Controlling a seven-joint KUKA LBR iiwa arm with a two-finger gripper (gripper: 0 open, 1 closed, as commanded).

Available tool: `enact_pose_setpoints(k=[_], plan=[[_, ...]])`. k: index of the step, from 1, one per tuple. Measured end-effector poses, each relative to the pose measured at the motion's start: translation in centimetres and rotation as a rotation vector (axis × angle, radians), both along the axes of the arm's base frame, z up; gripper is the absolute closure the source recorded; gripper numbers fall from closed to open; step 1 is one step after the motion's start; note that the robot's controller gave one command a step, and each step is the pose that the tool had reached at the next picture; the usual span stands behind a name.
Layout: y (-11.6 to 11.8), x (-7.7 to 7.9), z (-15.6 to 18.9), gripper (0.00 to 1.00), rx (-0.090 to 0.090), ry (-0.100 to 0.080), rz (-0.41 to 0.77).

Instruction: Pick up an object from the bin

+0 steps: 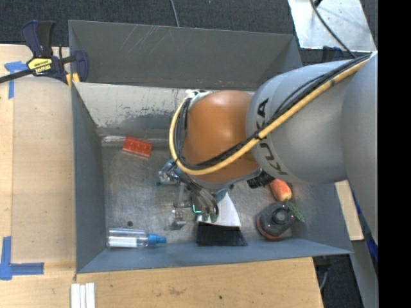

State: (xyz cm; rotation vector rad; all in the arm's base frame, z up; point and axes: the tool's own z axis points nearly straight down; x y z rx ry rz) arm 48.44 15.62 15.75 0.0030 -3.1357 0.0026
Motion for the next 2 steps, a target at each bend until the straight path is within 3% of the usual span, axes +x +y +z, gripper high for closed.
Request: enact_pose_setpoints(k=[1, 2], plan=[[0.0, 0.2, 0.4, 0.00, 0.003, -0.007, -0.002], [-3.2, 4.9, -1.0, 0.00, 0.003, -0.009, 0.087]])
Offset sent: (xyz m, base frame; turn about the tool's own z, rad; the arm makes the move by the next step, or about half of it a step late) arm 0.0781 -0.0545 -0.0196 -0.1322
